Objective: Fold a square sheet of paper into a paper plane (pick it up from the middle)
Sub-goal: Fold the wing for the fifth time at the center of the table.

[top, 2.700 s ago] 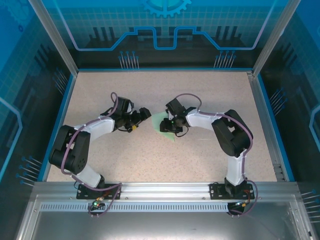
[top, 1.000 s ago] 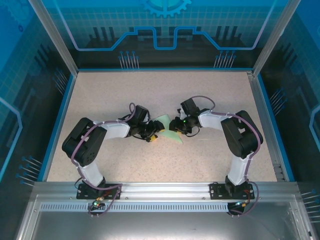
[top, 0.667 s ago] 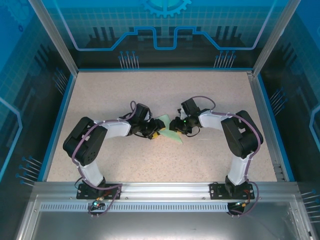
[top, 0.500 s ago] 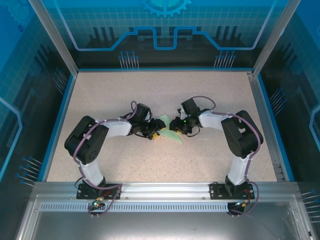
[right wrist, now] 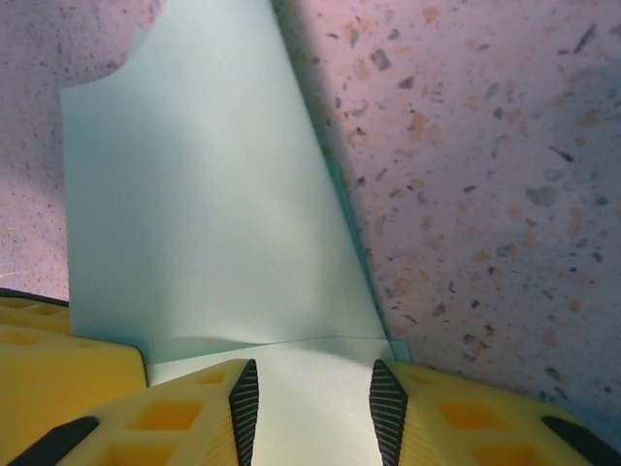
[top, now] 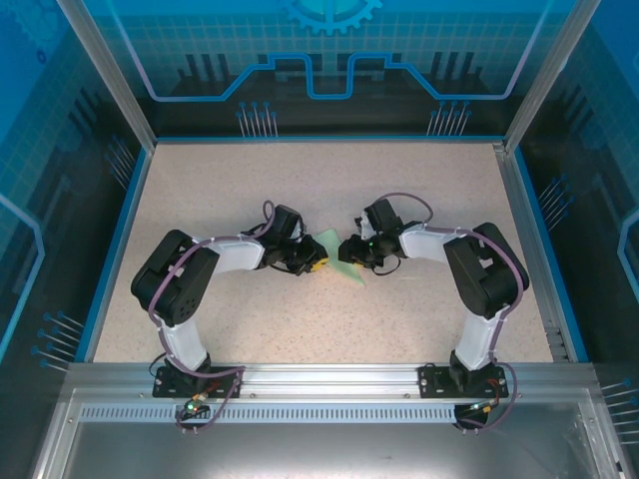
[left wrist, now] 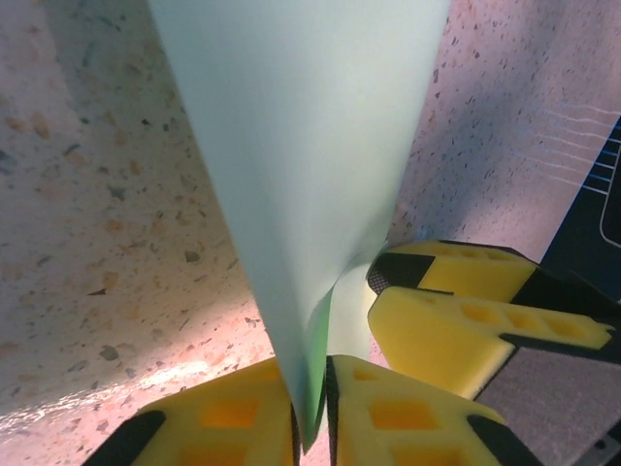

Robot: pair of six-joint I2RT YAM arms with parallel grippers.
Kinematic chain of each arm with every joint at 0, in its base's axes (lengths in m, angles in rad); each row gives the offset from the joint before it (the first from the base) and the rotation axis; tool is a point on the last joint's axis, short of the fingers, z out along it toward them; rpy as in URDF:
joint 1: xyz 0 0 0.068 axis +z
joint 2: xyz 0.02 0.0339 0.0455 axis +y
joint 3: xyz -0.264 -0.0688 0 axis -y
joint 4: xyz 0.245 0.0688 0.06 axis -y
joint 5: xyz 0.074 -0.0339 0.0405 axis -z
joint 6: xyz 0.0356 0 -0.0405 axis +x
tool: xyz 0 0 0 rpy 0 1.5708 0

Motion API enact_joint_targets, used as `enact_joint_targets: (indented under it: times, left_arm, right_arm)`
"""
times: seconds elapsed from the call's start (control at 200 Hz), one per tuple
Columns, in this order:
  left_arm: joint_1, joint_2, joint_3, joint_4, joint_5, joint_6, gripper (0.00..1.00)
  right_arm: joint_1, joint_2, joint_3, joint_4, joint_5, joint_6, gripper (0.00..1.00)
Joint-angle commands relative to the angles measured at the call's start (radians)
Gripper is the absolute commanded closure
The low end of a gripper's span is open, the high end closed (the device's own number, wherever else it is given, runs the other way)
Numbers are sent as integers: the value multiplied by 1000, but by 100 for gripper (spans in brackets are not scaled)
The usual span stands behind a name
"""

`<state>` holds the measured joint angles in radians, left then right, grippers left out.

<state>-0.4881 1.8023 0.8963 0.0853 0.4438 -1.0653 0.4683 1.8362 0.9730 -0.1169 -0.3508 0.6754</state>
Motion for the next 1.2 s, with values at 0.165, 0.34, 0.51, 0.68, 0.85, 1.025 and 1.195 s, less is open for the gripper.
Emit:
enact_joint_targets:
  times: [0.165,0.34,0.51,0.68,0.85,1.025,1.195]
  left_arm:
    - [-20,-5,53,-63,10,37,98]
    - [-21,-20,74,-116,-11,47,99]
    - [-19,-28,109,-181,-22,73,100]
    - [-17,-28,142,-232,-13,97,100]
    - [-12,-28,165,-268,-8,111,100]
    - [1,-26,187,-304,7,125,100]
    - [7,-25,210,-342,14,148,100]
  right_arm:
    - [-36,-87,-36,92,94,-138,55]
    - [-29,-248,-219,299,134,-260,51]
    - [84,-349,-314,365,295,-498,53]
    - [160,-343,-340,436,353,-616,56]
    - [239,-292,-359,526,365,-755,58]
    - [287,-227,-365,591,437,-859,63]
    - [295,-169,-348,629,464,-895,67]
